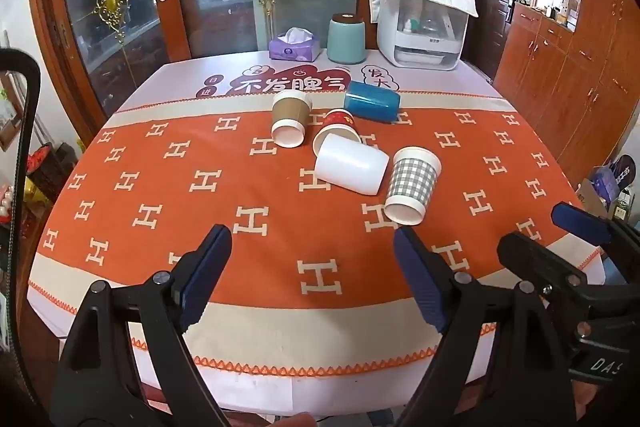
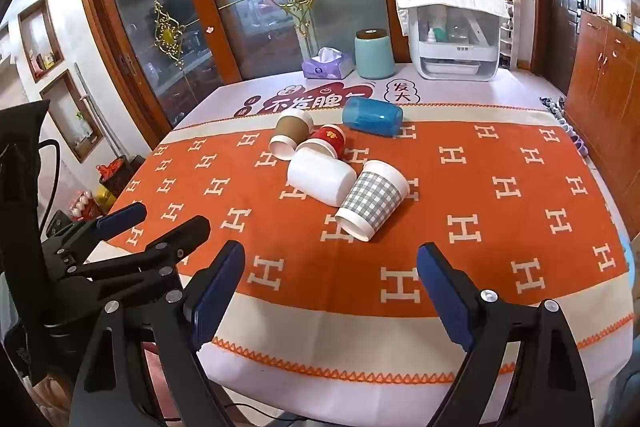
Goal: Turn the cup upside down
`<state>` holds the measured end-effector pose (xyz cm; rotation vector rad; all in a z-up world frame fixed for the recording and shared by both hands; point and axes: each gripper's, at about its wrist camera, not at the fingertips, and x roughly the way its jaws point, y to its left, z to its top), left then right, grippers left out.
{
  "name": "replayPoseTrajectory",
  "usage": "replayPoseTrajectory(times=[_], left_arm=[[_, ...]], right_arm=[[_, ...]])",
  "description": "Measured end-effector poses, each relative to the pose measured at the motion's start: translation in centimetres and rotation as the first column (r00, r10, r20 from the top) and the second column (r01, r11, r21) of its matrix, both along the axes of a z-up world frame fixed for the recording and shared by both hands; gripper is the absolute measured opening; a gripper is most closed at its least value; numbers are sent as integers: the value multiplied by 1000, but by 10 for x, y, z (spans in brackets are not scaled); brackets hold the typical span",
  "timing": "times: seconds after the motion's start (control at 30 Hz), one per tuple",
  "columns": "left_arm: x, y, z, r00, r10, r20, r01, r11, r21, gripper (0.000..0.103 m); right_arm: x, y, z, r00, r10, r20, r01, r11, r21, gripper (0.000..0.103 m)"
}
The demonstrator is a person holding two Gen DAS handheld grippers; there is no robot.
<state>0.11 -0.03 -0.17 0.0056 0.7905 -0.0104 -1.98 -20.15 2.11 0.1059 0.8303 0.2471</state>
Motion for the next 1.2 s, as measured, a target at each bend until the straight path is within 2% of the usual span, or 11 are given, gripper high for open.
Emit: replayPoseTrajectory(times=[0.13,0.57,0.67,1.2], left_arm=[[-1,-4,6,1000,-2,3,2,1000,-8,82],[0,0,2,1000,-14,-20,14,999,-33,81],[0,0,1,1000,-17,-24,16,999,-36,80],[1,0,-2,999,-19,-33,17,999,-34,80]], right_arm=[[-1,2,-2,1000,-2,0,2,1000,23,89],[2,-14,10,1000,-8,6,8,1000,7,89],[1,1,2,1000,-12,6,12,1000,-3,89],[1,-2,-3,1000,-19,0,19,1000,2,89]])
